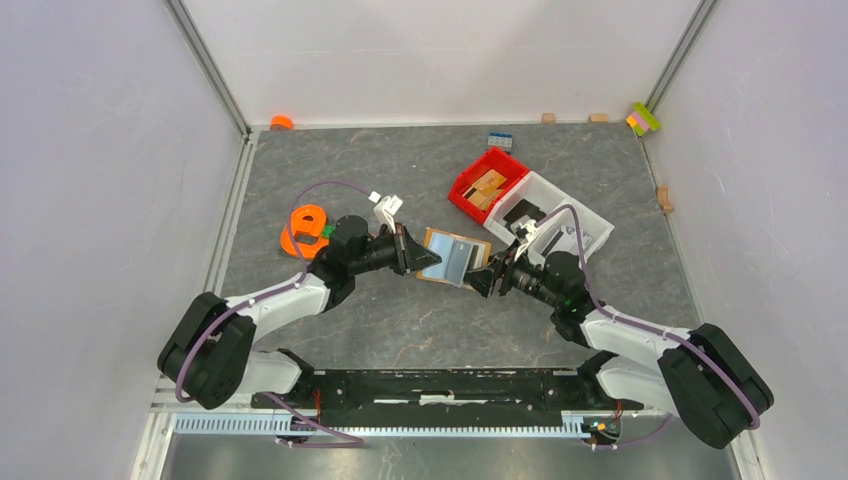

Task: Take the credit cards out of the card holder
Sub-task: Remove the credit card from the card holder.

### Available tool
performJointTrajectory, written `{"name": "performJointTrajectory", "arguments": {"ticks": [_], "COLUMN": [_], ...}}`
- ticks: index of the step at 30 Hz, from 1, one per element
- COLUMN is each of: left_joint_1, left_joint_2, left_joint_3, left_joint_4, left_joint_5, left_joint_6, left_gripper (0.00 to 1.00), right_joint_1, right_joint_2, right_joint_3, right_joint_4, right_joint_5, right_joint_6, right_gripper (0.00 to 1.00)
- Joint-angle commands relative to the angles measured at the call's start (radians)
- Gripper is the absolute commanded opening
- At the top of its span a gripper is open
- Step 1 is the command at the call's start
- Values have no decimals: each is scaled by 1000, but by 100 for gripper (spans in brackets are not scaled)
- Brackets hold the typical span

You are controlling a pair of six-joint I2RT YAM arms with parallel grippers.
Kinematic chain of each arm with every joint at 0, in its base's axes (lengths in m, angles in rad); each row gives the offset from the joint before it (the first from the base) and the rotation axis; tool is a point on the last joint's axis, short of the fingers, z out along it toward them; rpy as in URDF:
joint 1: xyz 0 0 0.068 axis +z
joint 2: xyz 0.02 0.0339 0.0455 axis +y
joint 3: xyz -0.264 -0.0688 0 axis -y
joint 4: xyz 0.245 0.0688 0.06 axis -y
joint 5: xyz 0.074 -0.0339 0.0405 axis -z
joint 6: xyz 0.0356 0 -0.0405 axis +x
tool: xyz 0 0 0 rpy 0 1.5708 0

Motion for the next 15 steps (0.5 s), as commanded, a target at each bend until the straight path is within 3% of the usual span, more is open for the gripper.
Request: {"name": "performJointTrajectory", "arguments": {"ticks": [1,15], "left_joint_1": [-8,-7], "left_joint_2": [17,29], "left_joint_3": [51,61], "left_joint_4": [3,-13], "left_joint_5": [7,4], "left_joint_6": [19,21], "left_gripper": [2,2], "right_joint_1": [-1,-1], "right_joint_2": [-23,-22], "right_joint_3": [3,-6], "right_joint_4": [85,121], "right_joint_5": [-26,-50], "right_joint_6": [4,17], "right_gripper": [69,71]}}
